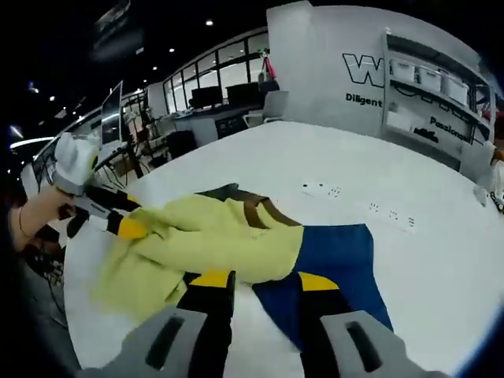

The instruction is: Fold the garment on the visible template until the final outline fits inside the template.

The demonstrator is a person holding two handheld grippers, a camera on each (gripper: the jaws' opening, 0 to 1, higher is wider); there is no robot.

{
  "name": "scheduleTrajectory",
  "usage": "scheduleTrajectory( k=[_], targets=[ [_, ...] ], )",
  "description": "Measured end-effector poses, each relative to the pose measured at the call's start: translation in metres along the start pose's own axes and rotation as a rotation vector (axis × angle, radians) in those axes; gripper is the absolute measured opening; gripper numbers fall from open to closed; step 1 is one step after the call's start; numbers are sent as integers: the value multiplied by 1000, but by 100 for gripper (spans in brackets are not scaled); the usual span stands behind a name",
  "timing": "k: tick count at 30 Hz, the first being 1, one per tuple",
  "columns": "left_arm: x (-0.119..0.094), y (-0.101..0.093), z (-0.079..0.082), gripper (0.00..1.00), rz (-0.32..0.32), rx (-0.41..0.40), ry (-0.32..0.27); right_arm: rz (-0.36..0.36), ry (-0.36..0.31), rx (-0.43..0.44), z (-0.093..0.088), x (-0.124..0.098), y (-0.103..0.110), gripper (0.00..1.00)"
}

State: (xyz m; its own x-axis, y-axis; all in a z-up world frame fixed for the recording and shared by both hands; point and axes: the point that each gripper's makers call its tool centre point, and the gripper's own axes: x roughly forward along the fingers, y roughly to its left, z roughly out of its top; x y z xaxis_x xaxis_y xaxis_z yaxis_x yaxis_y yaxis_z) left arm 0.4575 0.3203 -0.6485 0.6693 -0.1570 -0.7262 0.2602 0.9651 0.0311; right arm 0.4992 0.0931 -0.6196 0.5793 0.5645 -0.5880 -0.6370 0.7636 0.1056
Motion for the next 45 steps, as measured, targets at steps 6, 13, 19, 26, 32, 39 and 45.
scheduleTrajectory(
  k=[6, 13, 19, 26, 32, 39, 45],
  targets=[
    [-4, 5, -4, 43, 6, -36, 2, 71, 60, -56, -33, -5, 30, 26],
    [-7, 3, -2, 43, 2, -40, -6, 104, 71, -46, -44, -6, 43, 26],
    [-7, -1, -5, 43, -9, -35, -2, 131, 77, -42, -52, -4, 53, 27],
    [-5, -3, -9, 37, -17, -37, 11, 182, 75, -23, -57, 2, 73, 16],
    [-1, -3, -11, 19, -25, -49, 17, 197, 74, -1, -60, 5, 79, 0],
    [7, -2, -21, 4, -5, -34, 61, 211, 63, -7, -60, 0, 82, 0],
    [8, -2, -20, 4, -1, 21, 68, 223, 61, -50, -57, -14, 86, 0]
  ],
)
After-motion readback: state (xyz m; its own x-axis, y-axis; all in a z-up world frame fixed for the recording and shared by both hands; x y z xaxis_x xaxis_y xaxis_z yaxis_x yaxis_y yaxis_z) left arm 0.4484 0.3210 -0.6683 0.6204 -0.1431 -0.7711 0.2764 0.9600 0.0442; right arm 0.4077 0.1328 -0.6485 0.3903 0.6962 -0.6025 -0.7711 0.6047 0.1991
